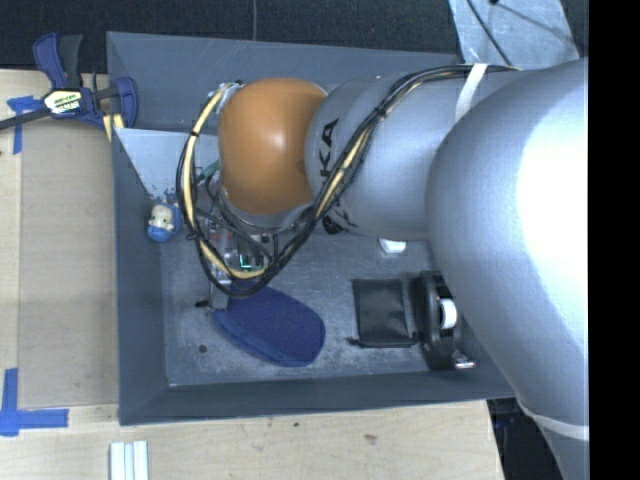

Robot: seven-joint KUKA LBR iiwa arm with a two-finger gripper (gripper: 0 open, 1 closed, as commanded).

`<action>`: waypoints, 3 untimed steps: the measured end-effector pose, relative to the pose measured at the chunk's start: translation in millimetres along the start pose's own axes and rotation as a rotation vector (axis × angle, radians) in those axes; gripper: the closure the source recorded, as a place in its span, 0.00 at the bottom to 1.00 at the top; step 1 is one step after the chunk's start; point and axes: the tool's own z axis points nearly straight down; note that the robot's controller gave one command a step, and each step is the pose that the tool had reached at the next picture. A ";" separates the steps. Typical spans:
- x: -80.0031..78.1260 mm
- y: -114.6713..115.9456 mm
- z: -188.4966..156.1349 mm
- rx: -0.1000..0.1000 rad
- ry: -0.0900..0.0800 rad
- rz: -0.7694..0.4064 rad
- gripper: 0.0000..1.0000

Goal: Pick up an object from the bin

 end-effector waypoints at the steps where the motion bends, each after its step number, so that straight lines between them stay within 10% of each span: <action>1: 58.1 -73.2 59.0 0.000 -0.003 -0.077 0.00; 2: 56.0 -69.3 54.5 -0.003 -0.008 -0.081 1.00; 3: 56.9 -48.5 -36.9 -0.004 -0.016 -0.112 1.00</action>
Offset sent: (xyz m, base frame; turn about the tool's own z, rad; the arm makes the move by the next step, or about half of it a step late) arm -0.0573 -0.0706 -0.0574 -0.0813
